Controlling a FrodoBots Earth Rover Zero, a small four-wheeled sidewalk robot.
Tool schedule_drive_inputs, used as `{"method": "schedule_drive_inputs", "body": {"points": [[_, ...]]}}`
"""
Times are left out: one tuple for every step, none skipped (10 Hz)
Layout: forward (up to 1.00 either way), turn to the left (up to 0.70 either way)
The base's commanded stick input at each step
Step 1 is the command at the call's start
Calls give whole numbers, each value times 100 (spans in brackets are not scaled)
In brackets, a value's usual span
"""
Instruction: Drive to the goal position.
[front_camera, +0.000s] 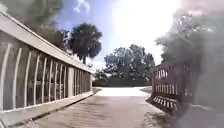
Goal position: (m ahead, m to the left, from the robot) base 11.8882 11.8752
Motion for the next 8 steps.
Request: {"method": "schedule_drive_inputs", "body": {"points": [[70,0],[70,0],[70,0],[70,0],[70,0],[70,0],[70,0],[70,0]]}}
